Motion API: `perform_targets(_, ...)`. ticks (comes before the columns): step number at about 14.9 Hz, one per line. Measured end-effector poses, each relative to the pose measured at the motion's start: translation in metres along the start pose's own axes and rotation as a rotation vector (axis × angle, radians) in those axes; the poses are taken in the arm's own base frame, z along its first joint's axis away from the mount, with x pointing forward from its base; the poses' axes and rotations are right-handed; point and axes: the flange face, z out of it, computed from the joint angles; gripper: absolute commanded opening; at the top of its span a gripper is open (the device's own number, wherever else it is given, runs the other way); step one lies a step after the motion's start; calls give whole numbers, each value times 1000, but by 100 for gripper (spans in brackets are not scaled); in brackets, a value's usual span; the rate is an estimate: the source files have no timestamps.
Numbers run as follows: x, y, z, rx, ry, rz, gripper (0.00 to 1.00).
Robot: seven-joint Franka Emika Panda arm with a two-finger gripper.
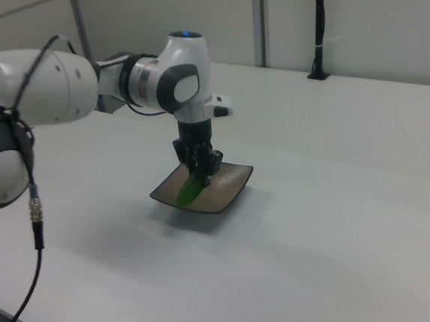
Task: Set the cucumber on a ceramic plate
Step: 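Lower the cucumber onto the plate and open the gripper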
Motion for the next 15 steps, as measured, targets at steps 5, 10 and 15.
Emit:
perform_targets(5, 29, -27, 40, 30, 75, 206, 100)
perform_targets(10, 33, -24, 30, 35, 96, 232, 100)
perform_targets(15, 13, -20, -42, 28, 115, 236, 100)
